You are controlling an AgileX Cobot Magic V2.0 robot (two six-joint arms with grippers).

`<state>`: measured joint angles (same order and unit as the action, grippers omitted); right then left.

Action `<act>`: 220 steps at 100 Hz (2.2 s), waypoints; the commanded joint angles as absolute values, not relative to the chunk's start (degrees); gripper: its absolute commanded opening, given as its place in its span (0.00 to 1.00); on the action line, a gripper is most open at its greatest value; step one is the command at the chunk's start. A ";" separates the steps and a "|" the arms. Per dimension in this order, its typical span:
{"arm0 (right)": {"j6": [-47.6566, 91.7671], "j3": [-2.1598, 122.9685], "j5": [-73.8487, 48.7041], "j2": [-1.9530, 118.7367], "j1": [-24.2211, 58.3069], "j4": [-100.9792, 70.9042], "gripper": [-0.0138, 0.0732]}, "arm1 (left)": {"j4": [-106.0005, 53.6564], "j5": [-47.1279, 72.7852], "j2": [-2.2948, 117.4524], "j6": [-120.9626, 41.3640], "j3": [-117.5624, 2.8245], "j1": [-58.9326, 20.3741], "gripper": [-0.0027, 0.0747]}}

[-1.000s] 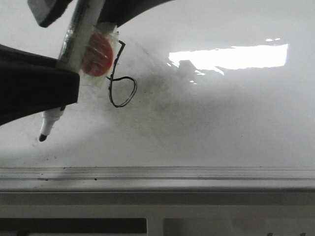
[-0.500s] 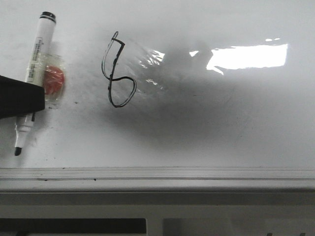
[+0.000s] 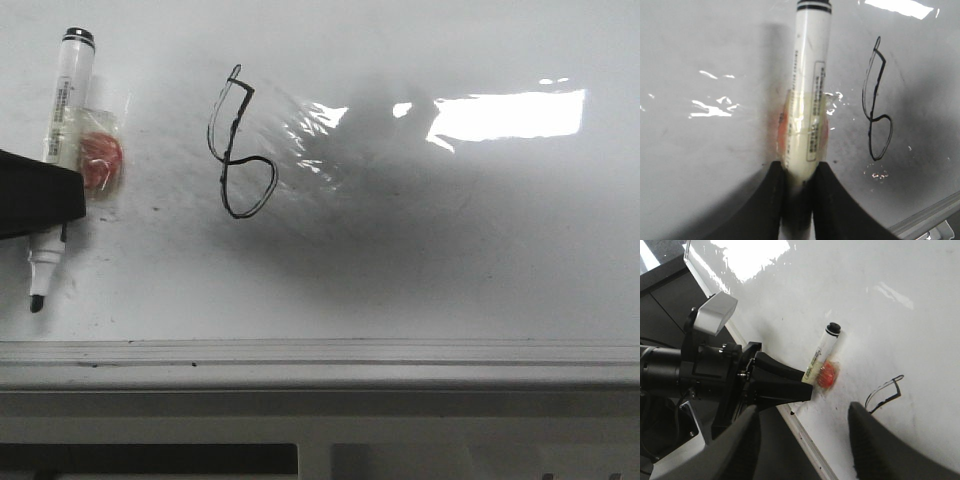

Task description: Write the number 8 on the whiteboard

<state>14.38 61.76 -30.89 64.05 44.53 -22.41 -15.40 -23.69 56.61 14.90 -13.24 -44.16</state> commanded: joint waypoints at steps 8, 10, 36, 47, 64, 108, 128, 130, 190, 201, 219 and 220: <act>14.46 63.46 -27.93 62.64 44.18 -22.85 0.54 | -16.82 -29.17 56.24 15.46 -14.88 -44.26 0.31; 14.46 63.46 -27.93 62.64 44.18 -22.85 0.54 | -16.82 -29.17 56.24 15.46 -14.88 -44.26 0.37; 14.46 63.35 -30.03 61.92 44.18 -20.39 0.33 | -16.82 -29.30 54.17 15.46 -14.88 -44.26 0.58; 14.46 61.86 -30.19 59.68 44.18 -18.89 0.08 | -16.06 -28.93 49.62 15.46 -14.88 -44.26 0.52; 14.46 54.63 -27.66 51.61 44.18 -15.97 0.09 | -12.13 -26.10 39.70 15.46 -14.58 -44.26 0.11; 14.67 22.30 -11.26 14.66 44.18 -10.99 0.09 | -4.25 -5.64 12.80 14.37 -8.21 -44.26 0.01; 14.67 13.31 -11.26 0.00 44.18 -10.99 0.09 | -3.74 -1.25 7.34 14.37 -7.43 -44.26 0.01; 14.67 12.76 -11.14 -1.09 44.18 -10.99 0.09 | -3.74 -1.25 7.31 14.37 -7.43 -44.26 0.01; 14.67 11.48 -11.03 -0.37 44.18 -11.10 0.09 | -3.86 -1.25 7.31 14.37 -7.43 -44.26 0.01; 14.67 11.48 -11.03 -0.37 44.18 -11.10 0.09 | -3.86 -1.25 7.31 14.37 -7.11 -44.26 0.01; 14.67 11.48 -11.03 -0.37 44.18 -11.10 0.09 | 2.48 3.10 7.31 14.37 -7.17 -41.48 0.01; 14.67 11.48 -11.03 -0.37 44.18 -11.10 0.09 | 2.48 3.36 7.31 14.37 -7.17 -41.17 0.01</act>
